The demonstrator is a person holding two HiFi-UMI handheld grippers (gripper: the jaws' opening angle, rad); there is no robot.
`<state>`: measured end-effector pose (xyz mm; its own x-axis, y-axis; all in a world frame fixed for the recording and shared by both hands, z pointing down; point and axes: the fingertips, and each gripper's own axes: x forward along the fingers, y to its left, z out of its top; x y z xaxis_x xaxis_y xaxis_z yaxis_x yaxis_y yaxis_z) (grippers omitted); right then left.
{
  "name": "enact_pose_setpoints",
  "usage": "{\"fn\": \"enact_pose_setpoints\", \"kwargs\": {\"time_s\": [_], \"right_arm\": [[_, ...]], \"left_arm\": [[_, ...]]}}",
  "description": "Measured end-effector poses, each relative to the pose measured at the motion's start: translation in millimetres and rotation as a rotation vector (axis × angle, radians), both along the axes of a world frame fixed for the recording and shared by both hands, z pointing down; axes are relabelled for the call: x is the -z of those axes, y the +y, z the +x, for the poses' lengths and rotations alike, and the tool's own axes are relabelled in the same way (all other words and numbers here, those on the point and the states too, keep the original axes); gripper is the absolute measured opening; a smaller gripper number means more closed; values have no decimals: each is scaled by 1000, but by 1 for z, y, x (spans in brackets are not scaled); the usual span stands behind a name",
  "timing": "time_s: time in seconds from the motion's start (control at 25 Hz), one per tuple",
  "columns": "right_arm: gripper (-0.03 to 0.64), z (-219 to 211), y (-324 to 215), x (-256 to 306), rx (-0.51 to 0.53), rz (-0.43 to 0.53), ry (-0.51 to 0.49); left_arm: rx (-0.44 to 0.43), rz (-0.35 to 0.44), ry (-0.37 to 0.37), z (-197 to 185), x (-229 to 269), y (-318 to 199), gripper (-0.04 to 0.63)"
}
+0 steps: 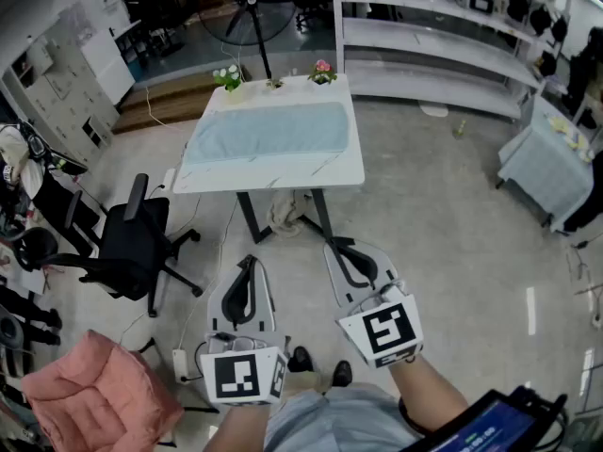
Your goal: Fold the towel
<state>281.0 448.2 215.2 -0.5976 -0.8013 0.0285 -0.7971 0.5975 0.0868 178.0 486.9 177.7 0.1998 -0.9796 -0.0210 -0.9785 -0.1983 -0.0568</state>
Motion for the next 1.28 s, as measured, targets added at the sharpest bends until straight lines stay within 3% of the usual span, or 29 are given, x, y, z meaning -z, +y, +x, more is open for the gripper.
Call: {"fn": "enact_pose_setpoints", "kwargs": {"time_s": [0.28,0.64,0.92,1.28], "right_arm": [[18,6,-3,-7,-2,-49,-81],[26,-31,-57,-46,24,-124,-59],[26,-69,-160,-83,-44,-175,-46],[23,-126,-315,-103,-180,-211,-35]], "left_arm": [[9,-37,-10,-4,-11,2,8],[46,-66,5,-52,-40,-51,8],[35,-104,23,-122,-76,-161,8],[-58,-153,32,-205,-92,-325,8]]}}
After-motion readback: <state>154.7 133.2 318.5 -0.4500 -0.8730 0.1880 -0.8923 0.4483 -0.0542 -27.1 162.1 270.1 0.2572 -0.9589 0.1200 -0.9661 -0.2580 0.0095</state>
